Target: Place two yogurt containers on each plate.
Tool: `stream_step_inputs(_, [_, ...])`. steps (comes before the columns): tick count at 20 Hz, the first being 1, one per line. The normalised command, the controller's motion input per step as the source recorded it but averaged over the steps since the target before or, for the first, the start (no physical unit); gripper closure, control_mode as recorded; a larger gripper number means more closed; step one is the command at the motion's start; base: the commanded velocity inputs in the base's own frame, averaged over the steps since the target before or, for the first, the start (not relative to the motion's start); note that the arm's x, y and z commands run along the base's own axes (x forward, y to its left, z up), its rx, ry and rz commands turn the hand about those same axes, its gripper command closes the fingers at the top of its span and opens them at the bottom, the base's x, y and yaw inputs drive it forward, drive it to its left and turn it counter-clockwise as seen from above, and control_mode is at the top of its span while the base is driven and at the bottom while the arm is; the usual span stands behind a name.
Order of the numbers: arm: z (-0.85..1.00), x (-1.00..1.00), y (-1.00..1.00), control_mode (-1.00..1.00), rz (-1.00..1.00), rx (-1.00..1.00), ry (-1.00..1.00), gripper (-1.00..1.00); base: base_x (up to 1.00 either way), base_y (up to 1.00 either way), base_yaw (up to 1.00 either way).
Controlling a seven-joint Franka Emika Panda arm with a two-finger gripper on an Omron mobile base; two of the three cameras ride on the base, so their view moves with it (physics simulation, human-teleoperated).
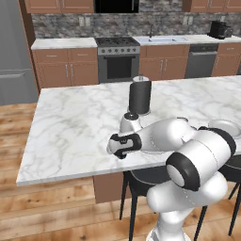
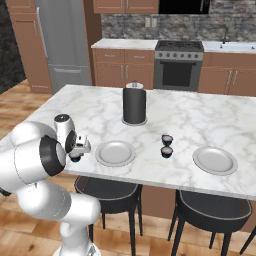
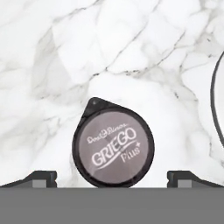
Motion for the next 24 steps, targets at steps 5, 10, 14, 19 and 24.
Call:
stream_step_inputs(5, [-0.15, 0.02, 0.00, -1.00, 0.00, 0.00, 0.00, -1.00, 0.00, 0.00, 0.00])
stream_step_inputs(10, [-0.10, 0.08, 0.00, -1.00, 0.00, 0.00, 0.00, -1.00, 0.00, 0.00, 0.00])
stream_step_inputs(14, [-0.07, 0.13, 0.00, -1.00, 0.01, 0.00, 0.00, -1.00, 0.00, 0.00, 0.00])
stream_step_inputs(19, [-0.08, 0.13, 0.01, -1.00, 0.02, 0.00, 0.00, -1.00, 0.00, 0.00, 0.00])
stream_step_inputs(24, [-0.07, 0.17, 0.08, -1.00, 0.02, 0.00, -0.01, -1.00, 0.00, 0.00, 0.00])
